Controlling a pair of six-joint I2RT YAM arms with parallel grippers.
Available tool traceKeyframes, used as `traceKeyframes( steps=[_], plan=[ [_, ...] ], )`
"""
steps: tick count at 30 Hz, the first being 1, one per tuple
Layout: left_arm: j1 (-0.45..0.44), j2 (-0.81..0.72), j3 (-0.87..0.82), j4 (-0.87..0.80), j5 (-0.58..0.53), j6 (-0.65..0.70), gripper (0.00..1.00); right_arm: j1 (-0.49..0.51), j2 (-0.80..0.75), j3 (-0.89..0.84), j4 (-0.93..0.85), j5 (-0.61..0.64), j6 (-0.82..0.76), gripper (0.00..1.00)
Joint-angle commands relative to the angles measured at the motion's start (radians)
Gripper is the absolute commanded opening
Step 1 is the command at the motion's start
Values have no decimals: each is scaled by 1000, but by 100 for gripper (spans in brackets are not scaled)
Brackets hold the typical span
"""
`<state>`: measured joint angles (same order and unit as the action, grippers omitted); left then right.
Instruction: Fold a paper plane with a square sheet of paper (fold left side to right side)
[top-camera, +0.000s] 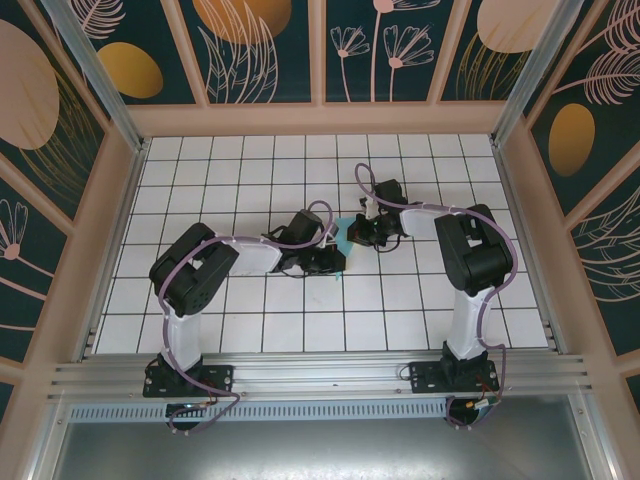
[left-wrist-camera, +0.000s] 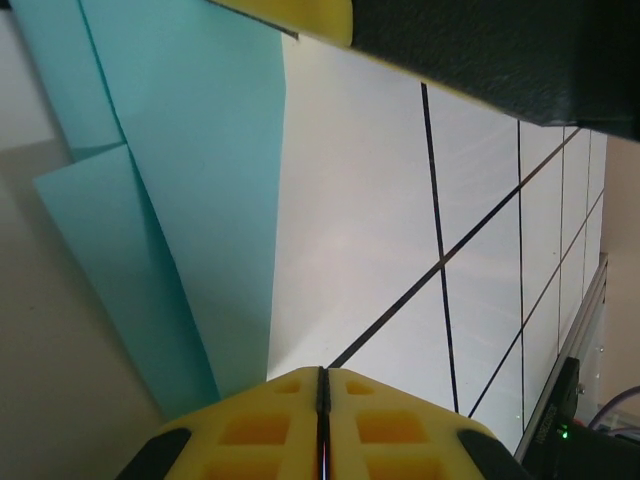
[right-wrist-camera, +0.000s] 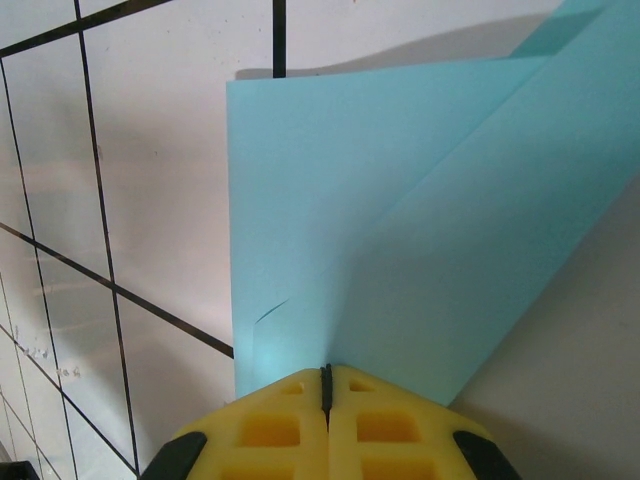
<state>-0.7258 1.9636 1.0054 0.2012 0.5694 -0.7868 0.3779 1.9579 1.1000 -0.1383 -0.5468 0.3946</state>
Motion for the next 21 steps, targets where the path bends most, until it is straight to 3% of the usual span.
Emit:
traceKeyframes(
  steps=[1,13,21],
  plan=[
    [-6,-1,-17,-30,23,33,12,4,42,-3,-57,90,-26,0],
    [-36,-39,-88,-96,11,68,11,3,45,11,-70,96,-34,0],
    [-34,-165,-145,-6,18,51,11,2,-15,44,-31,76,-37,2]
  ],
)
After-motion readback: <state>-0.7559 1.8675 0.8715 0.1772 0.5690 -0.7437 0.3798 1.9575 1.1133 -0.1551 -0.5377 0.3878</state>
